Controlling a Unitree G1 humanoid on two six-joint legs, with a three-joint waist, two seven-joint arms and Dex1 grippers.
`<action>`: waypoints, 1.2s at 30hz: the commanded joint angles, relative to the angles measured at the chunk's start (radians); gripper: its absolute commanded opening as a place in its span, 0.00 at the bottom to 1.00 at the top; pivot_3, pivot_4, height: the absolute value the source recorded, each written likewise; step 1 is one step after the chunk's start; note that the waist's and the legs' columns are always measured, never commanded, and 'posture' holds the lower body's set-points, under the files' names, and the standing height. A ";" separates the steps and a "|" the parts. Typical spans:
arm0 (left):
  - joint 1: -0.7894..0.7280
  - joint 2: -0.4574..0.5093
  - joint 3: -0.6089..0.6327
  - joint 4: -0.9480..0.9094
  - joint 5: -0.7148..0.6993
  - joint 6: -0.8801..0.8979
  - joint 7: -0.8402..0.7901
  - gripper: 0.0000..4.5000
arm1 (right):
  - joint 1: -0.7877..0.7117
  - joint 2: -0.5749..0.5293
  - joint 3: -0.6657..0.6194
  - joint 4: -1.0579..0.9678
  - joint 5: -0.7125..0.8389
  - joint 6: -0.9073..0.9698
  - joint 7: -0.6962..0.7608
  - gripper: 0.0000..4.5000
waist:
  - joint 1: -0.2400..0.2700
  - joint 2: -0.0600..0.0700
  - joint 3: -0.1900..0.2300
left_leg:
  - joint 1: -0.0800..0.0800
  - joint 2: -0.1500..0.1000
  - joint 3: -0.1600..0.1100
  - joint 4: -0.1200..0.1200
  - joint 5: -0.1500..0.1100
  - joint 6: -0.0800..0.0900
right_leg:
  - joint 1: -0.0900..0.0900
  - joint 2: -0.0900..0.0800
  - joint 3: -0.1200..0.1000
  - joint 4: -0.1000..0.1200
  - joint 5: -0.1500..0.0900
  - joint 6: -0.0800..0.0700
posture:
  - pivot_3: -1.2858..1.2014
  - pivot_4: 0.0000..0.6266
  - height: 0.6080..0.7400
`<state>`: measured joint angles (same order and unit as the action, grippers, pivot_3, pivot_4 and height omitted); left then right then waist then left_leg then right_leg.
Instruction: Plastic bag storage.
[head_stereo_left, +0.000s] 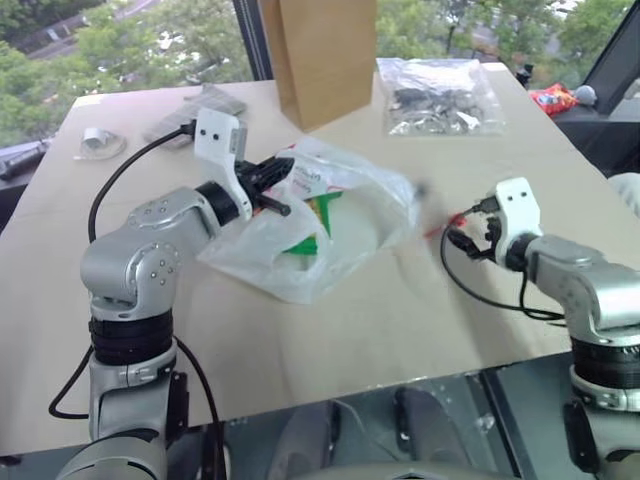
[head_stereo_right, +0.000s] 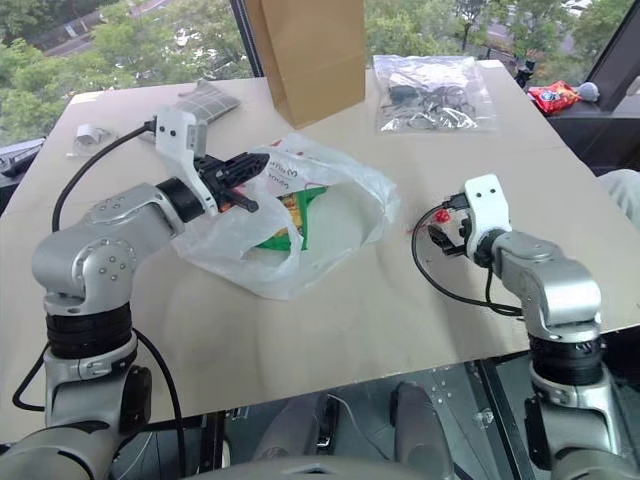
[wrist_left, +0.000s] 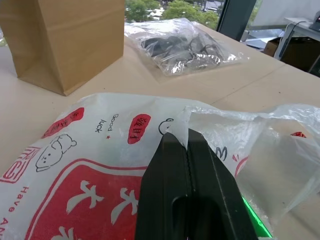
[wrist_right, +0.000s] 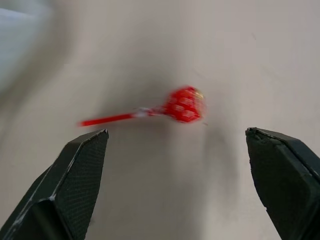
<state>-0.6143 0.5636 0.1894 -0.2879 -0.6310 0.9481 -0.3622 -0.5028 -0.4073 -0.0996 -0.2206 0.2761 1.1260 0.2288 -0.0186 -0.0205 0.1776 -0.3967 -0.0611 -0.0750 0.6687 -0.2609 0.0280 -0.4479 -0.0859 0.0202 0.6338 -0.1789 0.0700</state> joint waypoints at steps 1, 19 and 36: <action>-0.013 0.021 0.037 -0.036 0.000 -0.009 0.002 0.00 | -0.074 0.069 -0.068 0.124 -0.024 -0.110 -0.077 0.99 | 0.000 0.000 0.000 | 0.000 0.000 0.000 0.000 0.000 0.000 | 0.000 0.000 0.000 0.000 0.000 0.000 | 0.52 0.24 1.00; 0.028 0.002 0.068 -0.104 -0.011 0.025 0.054 0.00 | -0.110 0.141 0.054 0.228 -0.103 -0.181 -0.112 0.82 | 0.000 0.000 0.000 | 0.000 0.000 -0.001 0.000 0.000 0.000 | 0.000 0.000 0.000 0.000 0.000 0.000 | 0.52 0.24 1.00; 0.027 -0.001 0.066 -0.101 -0.011 0.025 0.057 0.00 | -0.054 0.061 0.096 0.066 -0.141 -0.145 -0.047 0.25 | 0.000 0.000 0.000 | 0.000 0.000 -0.001 0.000 0.000 0.000 | 0.000 0.000 -0.001 0.000 0.000 0.000 | 0.52 0.24 1.00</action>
<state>-0.5839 0.5593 0.2284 -0.3447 -0.6332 0.9792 -0.3088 -0.5629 -0.3353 0.0105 -0.0847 0.1286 0.9644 0.1719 -0.0186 -0.0205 0.1775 -0.3968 -0.0609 -0.0758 0.6689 -0.2610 0.0280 -0.4477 -0.0857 0.0197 0.6339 -0.1788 0.0699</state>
